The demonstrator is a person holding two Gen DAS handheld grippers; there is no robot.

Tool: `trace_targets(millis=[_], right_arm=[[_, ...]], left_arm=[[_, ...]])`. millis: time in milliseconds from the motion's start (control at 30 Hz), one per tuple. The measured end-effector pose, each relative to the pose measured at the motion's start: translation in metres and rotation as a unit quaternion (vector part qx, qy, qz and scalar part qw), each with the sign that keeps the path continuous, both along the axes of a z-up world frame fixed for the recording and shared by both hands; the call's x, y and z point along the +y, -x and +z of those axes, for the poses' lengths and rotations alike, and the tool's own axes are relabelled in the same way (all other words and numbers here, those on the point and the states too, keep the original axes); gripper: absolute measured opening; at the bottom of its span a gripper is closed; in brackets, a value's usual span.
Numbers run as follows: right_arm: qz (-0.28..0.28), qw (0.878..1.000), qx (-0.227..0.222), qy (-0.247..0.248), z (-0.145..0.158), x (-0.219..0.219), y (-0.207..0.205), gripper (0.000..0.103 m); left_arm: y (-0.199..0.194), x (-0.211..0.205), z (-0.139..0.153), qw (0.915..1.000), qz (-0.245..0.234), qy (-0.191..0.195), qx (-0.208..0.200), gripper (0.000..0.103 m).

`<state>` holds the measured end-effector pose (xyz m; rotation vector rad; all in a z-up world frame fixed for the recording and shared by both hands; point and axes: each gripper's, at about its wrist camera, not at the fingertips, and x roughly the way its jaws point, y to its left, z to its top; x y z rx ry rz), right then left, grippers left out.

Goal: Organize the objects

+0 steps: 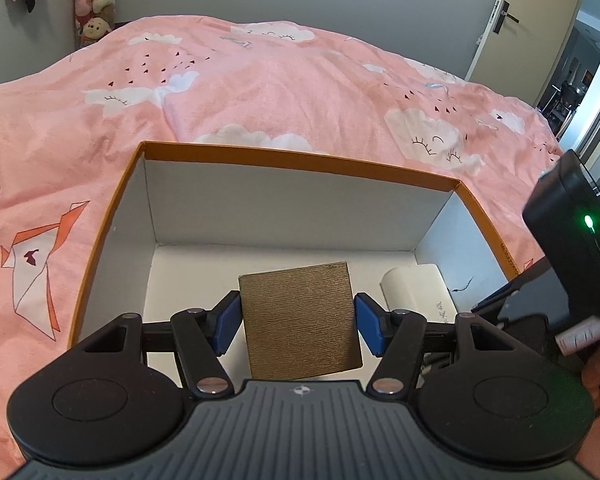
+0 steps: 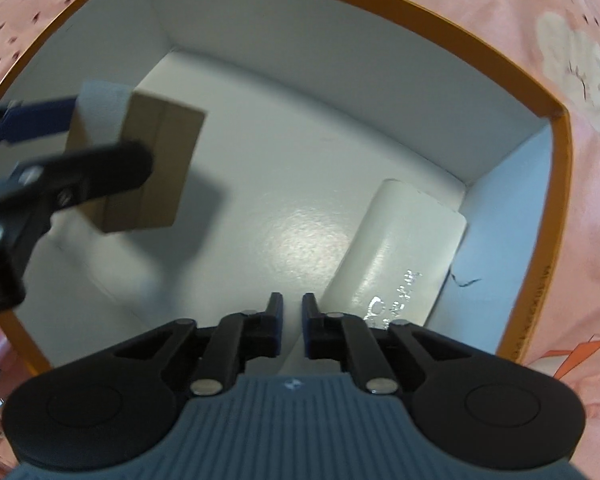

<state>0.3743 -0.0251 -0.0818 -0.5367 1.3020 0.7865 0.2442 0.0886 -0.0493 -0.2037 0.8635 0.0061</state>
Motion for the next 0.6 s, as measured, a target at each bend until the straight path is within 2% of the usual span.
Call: trace_targets(millis=[33,133,200,267,333,433,533,600], right_arm=[[-0.008,1.0,0.004,-0.002,-0.001,-0.001,-0.004,0.0],[-0.035,0.999,0.017,-0.005,-0.002,-0.004,-0.012,0.0],[-0.034,0.999,0.015,-0.002,-0.001,-0.002,-0.012,0.0],[-0.014,1.0,-0.001,-0.003,0.005,0.002,-0.009,0.007],[0.01,0.999,-0.041,-0.009,0.016,0.007,-0.009,0.018],[0.018,0.996,-0.085,-0.014,0.025,0.013,-0.019,0.032],[0.038,0.992,-0.12,-0.002,0.024,0.023,-0.034,0.04],[0.057,0.99,-0.126,0.007,0.018,0.028,-0.042,0.04]], left_arm=[[0.0,-0.001,0.0,1.0,-0.002,0.0,0.0,0.07],[0.001,-0.002,0.0,1.0,-0.006,0.001,0.001,0.07],[0.0,-0.002,-0.001,1.0,-0.008,0.001,0.003,0.07],[-0.002,-0.003,-0.001,0.9999,-0.011,-0.001,0.004,0.07],[-0.007,-0.005,-0.002,0.9998,-0.015,-0.008,0.007,0.07],[-0.014,-0.008,-0.001,0.9997,-0.019,-0.011,0.01,0.07],[-0.02,-0.011,-0.002,0.9996,-0.019,-0.012,0.015,0.07],[-0.023,-0.012,-0.003,0.9996,-0.019,-0.012,0.018,0.07]])
